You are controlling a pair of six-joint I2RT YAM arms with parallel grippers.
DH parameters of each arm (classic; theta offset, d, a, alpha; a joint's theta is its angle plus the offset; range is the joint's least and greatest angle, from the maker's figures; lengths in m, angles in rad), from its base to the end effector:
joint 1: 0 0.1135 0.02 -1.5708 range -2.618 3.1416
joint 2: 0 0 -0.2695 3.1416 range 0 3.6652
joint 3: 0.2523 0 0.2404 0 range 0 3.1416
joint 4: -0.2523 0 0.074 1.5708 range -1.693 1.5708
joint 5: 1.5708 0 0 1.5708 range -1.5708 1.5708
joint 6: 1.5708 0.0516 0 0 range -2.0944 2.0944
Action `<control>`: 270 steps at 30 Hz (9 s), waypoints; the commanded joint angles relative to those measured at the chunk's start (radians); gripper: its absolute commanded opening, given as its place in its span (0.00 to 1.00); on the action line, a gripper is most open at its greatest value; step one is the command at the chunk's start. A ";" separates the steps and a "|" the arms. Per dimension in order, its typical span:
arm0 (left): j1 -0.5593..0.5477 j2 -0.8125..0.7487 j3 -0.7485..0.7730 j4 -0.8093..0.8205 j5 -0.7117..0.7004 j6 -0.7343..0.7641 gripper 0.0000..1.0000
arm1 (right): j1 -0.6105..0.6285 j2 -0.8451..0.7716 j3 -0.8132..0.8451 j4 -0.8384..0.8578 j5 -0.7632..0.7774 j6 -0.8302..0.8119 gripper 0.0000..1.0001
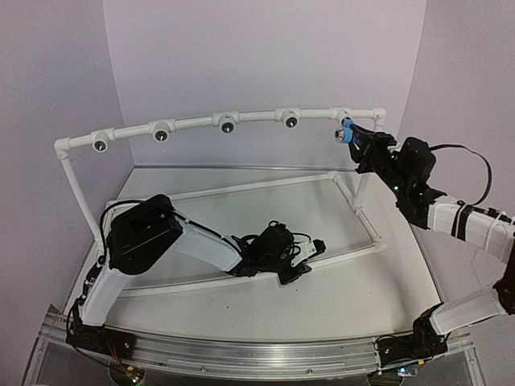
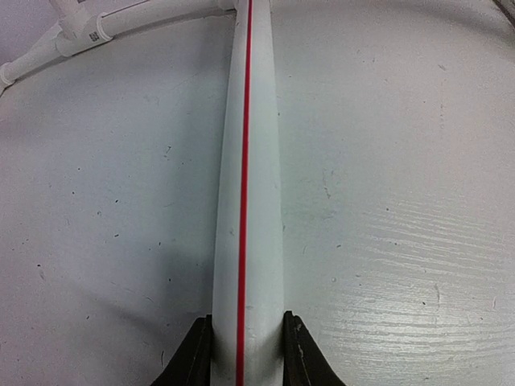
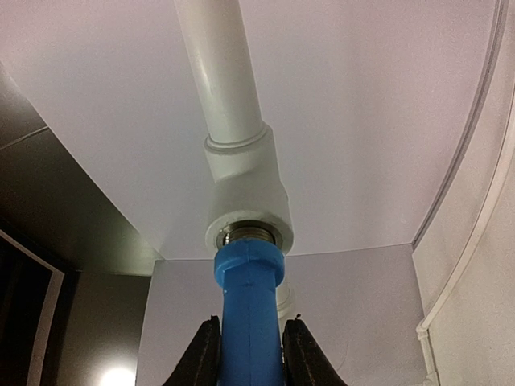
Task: Install the water faucets
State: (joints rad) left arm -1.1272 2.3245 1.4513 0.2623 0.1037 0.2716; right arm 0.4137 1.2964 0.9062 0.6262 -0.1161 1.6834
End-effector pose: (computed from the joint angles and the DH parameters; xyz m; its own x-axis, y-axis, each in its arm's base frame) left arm 0.2109 -0.4563 0.0983 0.0136 0.5931 -0.8050 0.9665 0.1985 0.1625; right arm 0.2786 0.1288 0.3692 -0.5233 0.8482 0.0823 -0.1563 -0.1905 0.9692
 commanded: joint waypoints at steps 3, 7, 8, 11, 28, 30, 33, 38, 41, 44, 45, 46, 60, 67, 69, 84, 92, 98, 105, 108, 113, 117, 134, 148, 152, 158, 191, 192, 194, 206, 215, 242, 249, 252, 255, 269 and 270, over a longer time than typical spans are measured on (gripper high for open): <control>-0.105 0.056 -0.061 -0.231 0.129 -0.024 0.00 | -0.039 -0.076 -0.032 -0.041 0.169 -0.091 0.18; -0.105 0.059 -0.057 -0.233 0.129 -0.024 0.00 | -0.039 -0.098 -0.040 -0.058 0.168 -0.110 0.30; -0.105 0.059 -0.057 -0.233 0.129 -0.024 0.00 | -0.039 -0.102 -0.042 -0.060 0.167 -0.112 0.32; -0.106 0.059 -0.056 -0.234 0.129 -0.024 0.00 | -0.039 -0.119 -0.050 -0.071 0.170 -0.129 0.41; -0.104 0.070 -0.046 -0.241 0.133 -0.022 0.00 | -0.029 -0.412 0.013 -0.644 0.232 -0.625 0.98; -0.104 0.070 -0.045 -0.242 0.134 -0.022 0.00 | -0.028 -0.441 0.090 -0.732 0.220 -0.911 0.98; -0.104 0.072 -0.040 -0.243 0.137 -0.021 0.00 | -0.028 -0.447 0.198 -0.834 0.102 -1.378 0.98; -0.105 0.077 -0.032 -0.246 0.146 -0.019 0.00 | -0.028 -0.363 0.391 -1.133 -0.045 -2.044 0.96; -0.106 0.078 -0.030 -0.247 0.146 -0.021 0.00 | -0.029 -0.338 0.422 -1.190 0.002 -2.284 0.94; -0.104 0.079 -0.029 -0.248 0.142 -0.023 0.00 | -0.021 -0.325 0.431 -1.191 0.061 -2.442 0.92; -0.104 0.079 -0.030 -0.248 0.142 -0.023 0.00 | -0.013 -0.319 0.441 -1.193 0.070 -2.477 0.91; -0.104 0.079 -0.030 -0.248 0.142 -0.023 0.00 | -0.010 -0.308 0.452 -1.203 0.068 -2.516 0.90; -0.103 0.085 -0.021 -0.252 0.142 -0.021 0.00 | 0.172 -0.198 0.431 -1.040 0.286 -2.799 0.86; -0.102 0.083 -0.023 -0.253 0.142 -0.021 0.00 | 0.258 -0.113 0.418 -0.902 0.490 -2.882 0.83; -0.101 0.082 -0.026 -0.253 0.142 -0.021 0.00 | 0.262 -0.107 0.422 -0.899 0.496 -2.885 0.82; -0.102 0.081 -0.027 -0.253 0.142 -0.021 0.00 | 0.327 -0.009 0.415 -0.781 0.636 -2.835 0.48; -0.102 0.081 -0.028 -0.253 0.143 -0.021 0.00 | 0.339 0.023 0.378 -0.695 0.679 -2.515 0.04; -0.102 0.078 -0.031 -0.253 0.143 -0.021 0.00 | 0.338 -0.002 0.274 -0.510 0.676 -2.045 0.00; -0.102 0.074 -0.037 -0.253 0.143 -0.022 0.00 | 0.310 -0.030 0.191 -0.424 0.662 -1.219 0.00; -0.102 0.073 -0.038 -0.253 0.143 -0.023 0.00 | 0.304 -0.032 0.186 -0.423 0.620 -0.940 0.00; -0.102 0.073 -0.039 -0.253 0.142 -0.024 0.00 | 0.263 -0.056 0.154 -0.406 0.506 -0.504 0.00; -0.103 0.073 -0.039 -0.253 0.142 -0.024 0.00 | 0.223 -0.094 0.073 -0.401 0.473 -0.220 0.00; -0.102 0.079 -0.030 -0.253 0.143 -0.023 0.00 | 0.106 -0.408 -0.078 -0.456 0.371 -0.931 0.98; -0.103 0.083 -0.022 -0.256 0.148 -0.023 0.00 | 0.107 -0.389 0.306 -1.120 0.044 -2.347 0.97; -0.102 0.085 -0.021 -0.256 0.145 -0.024 0.00 | 0.107 -0.369 0.348 -1.122 0.093 -2.592 0.97; -0.103 0.085 -0.021 -0.256 0.145 -0.023 0.00 | 0.108 -0.276 0.399 -1.077 0.219 -2.802 0.94; -0.096 0.091 -0.014 -0.256 0.152 -0.026 0.00 | 0.244 -0.039 0.307 -0.700 0.589 -1.850 0.00; -0.096 0.090 -0.015 -0.256 0.152 -0.026 0.00 | 0.243 -0.040 0.307 -0.699 0.556 -1.759 0.00; -0.096 0.088 -0.017 -0.256 0.154 -0.026 0.00 | 0.241 -0.039 0.317 -0.693 0.477 -1.635 0.00; -0.096 0.083 -0.024 -0.256 0.155 -0.026 0.00 | 0.085 -0.124 0.152 -0.408 0.092 -0.477 0.00; -0.096 0.083 -0.025 -0.256 0.149 -0.027 0.00 | 0.067 -0.193 0.005 -0.159 0.040 -0.354 0.09; -0.097 0.094 -0.004 -0.256 0.156 -0.026 0.00 | 0.076 -0.253 0.457 -1.167 0.158 -3.080 0.98; -0.097 0.095 -0.003 -0.281 0.154 -0.025 0.00 | 0.160 -0.179 0.358 -0.909 0.379 -3.188 0.98; -0.096 0.095 -0.003 -0.281 0.152 -0.025 0.00 | 0.201 -0.136 0.329 -0.767 0.463 -3.223 0.98; -0.096 0.096 -0.003 -0.281 0.151 -0.025 0.00 | 0.219 -0.083 0.329 -0.710 0.547 -3.249 0.98; -0.095 0.096 -0.002 -0.282 0.155 -0.027 0.00 | 0.261 0.014 0.332 -0.588 0.651 -2.622 0.32; -0.095 0.097 -0.002 -0.282 0.155 -0.027 0.00 | 0.261 0.016 0.334 -0.588 0.649 -2.501 0.30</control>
State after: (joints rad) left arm -1.1645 2.3302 1.4792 0.2173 0.1265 0.2272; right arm 0.6693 1.2884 1.2152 -0.0536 0.5246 -1.3024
